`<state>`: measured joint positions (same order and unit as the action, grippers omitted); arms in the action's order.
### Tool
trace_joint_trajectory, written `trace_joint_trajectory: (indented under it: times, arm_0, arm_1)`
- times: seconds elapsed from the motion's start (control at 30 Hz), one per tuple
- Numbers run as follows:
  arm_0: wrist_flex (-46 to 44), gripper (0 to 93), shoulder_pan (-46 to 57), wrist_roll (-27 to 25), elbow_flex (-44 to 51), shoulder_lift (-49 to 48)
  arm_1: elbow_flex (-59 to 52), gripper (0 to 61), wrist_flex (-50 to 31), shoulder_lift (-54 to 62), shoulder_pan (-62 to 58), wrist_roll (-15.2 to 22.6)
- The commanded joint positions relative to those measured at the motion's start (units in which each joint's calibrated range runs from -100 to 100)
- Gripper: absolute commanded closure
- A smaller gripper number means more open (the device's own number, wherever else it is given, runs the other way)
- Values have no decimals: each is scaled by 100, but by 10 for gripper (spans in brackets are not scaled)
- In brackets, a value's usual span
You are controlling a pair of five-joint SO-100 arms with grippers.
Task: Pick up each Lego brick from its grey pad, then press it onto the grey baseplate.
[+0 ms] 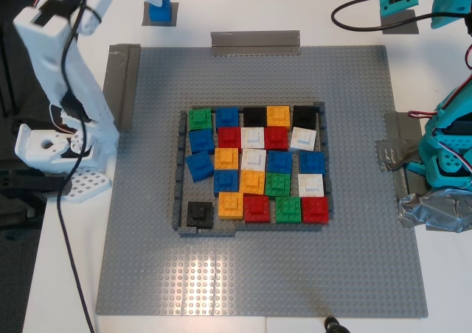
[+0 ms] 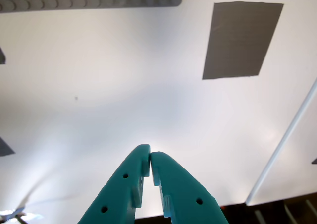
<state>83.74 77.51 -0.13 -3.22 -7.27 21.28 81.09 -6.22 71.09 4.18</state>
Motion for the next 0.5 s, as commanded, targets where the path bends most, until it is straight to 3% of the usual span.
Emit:
trace_joint_trajectory:
  times: [0.0,0.33,0.47]
  arm_0:
    - [23,927,1,-28,281,-243]
    - [31,927,-36,-28,308,-260]
    - [31,927,15,-28,308,-260]
  arm_1:
    - [1127,612,-22,-460,178,132]
    - [2220,604,35,-1627,577,137]
    - [2635,491,133,-1979,649,210]
